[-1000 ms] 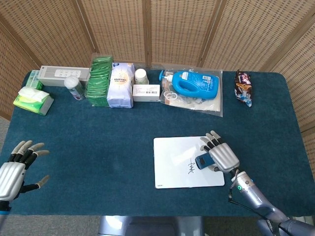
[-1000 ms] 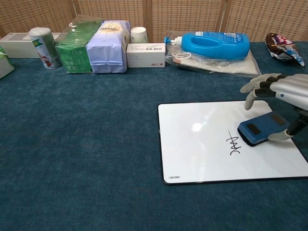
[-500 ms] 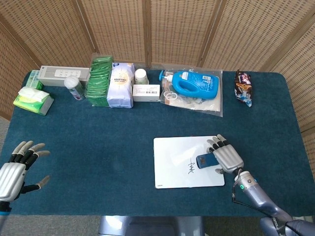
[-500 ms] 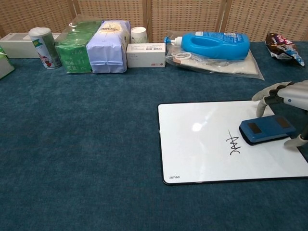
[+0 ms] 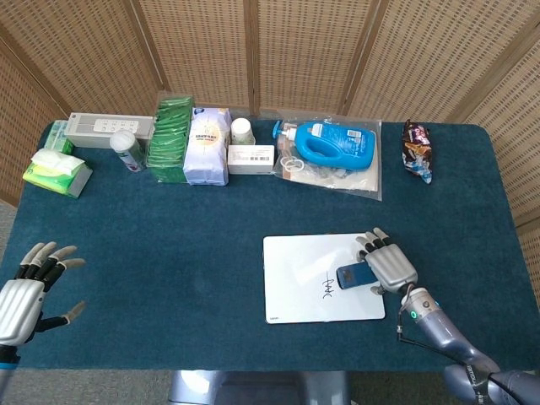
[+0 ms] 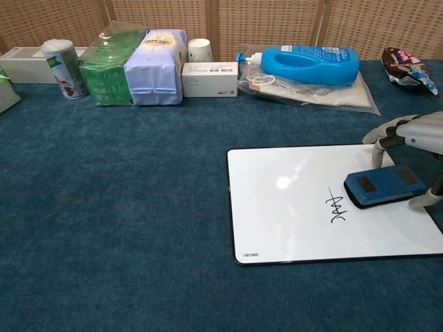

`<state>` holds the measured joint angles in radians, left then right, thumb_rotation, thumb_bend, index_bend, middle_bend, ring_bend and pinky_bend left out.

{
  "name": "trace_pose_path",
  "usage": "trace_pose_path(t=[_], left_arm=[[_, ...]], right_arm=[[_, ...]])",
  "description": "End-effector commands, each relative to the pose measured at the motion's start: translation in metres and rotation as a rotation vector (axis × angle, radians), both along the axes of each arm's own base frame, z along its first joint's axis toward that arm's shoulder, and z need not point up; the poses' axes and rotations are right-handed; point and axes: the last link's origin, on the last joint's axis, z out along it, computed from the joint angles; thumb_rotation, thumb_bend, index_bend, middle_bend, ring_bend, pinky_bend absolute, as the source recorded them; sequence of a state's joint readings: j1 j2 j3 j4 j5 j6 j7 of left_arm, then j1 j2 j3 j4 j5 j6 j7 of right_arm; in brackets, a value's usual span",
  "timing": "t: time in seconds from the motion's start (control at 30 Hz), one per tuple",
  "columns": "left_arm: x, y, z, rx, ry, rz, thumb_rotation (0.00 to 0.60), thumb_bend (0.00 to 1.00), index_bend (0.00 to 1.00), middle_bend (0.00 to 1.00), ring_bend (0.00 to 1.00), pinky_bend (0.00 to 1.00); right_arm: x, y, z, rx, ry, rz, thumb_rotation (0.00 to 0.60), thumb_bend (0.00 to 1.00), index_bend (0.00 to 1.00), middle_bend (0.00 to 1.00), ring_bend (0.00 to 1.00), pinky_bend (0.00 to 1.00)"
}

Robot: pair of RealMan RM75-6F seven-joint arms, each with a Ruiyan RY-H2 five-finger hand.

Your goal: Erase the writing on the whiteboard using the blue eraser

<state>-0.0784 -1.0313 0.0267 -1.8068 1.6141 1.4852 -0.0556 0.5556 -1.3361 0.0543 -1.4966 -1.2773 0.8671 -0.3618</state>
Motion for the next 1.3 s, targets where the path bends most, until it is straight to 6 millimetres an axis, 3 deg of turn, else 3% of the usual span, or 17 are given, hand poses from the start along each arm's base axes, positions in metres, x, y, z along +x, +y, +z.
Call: trace_pose_path(t=[0.03,0.83,1.3], left_arm=[[-0.001,0.000,0.000,0.001,-0.001,0.001,0.600,0.29,0.28,0.20,0.09,0.00],[-0.008,0.002,-0.003,-0.007,-0.006,0.014,0.600,0.29,0.28,0.20,0.09,0.00],[-0.009,0.002,-0.003,-0.006,-0.008,0.011,0.600,0.29,0.28,0.19,0.09,0.00]], right_arm=[[0.002,-0.001,0.000,0.001,0.006,0.000,0.600,0.06,0.37,0.12,0.00,0.00],[0.023,-0.011,-0.001,0.035,0.084,-0.024,0.600,0.06,0.38,0.13,0.00,0.00],[0.027,-0.012,0.002,0.027,0.091,-0.043,0.600,0.07,0.51,0.14,0.00,0.00]])
